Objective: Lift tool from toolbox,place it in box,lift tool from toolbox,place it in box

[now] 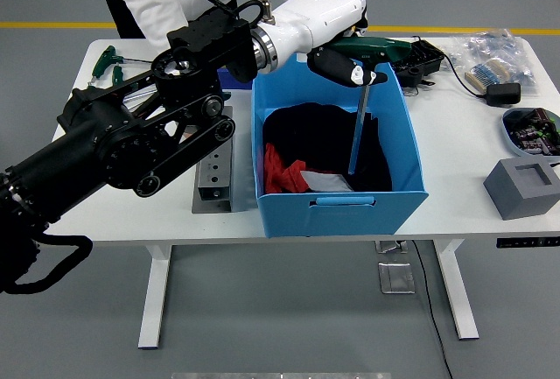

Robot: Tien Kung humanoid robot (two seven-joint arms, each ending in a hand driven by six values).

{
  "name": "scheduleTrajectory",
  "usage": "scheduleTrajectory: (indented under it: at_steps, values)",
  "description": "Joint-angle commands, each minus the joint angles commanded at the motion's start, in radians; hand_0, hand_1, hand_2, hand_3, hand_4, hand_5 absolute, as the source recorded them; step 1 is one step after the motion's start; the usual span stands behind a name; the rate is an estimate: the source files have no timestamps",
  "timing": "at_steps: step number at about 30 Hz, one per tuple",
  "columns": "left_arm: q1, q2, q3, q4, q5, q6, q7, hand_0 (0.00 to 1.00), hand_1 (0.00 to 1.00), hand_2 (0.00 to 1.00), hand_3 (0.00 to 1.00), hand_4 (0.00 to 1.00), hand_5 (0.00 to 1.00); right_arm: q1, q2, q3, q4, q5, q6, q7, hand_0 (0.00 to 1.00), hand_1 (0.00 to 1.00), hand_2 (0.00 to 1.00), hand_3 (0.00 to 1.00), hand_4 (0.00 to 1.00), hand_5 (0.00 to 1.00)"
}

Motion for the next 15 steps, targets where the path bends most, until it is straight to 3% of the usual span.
scheduleTrajectory:
  at_steps: [5, 12, 13, 15]
  values:
    - [-0.04, -0.034, 0.073, 0.136, -0.025, 0.065, -0.065, 0.103, 0.002, 0.002, 0.059, 0.839, 0.566, 0.006, -0.005, -0.011, 0.0, 0.01, -0.006, 0.003, 0.725, 0.714, 0.778, 0.655, 0.899, 0.71]
    - [-0.1, -0.034, 0.198, 0.353, -0.138, 0.122, -0.17, 0.111, 0.002, 0.011, 0.066, 0.839, 0.562, 0.017, -0.017, -0.066, 0.0, 0.054, -0.011, 0.013, 0.716, 0.71, 0.774, 0.652, 0.898, 0.714]
    - [-0.108, -0.034, 0.207, 0.386, -0.159, 0.126, -0.186, 0.148, 0.025, 0.059, 0.136, 0.835, 0.547, 0.018, -0.018, -0.071, 0.0, 0.057, -0.011, 0.014, 0.716, 0.707, 0.773, 0.648, 0.898, 0.712]
    - [-0.12, -0.034, 0.22, 0.437, -0.193, 0.123, -0.205, 0.148, 0.025, 0.059, 0.136, 0.835, 0.547, 0.021, -0.02, -0.078, 0.0, 0.061, -0.011, 0.015, 0.716, 0.707, 0.773, 0.648, 0.898, 0.712]
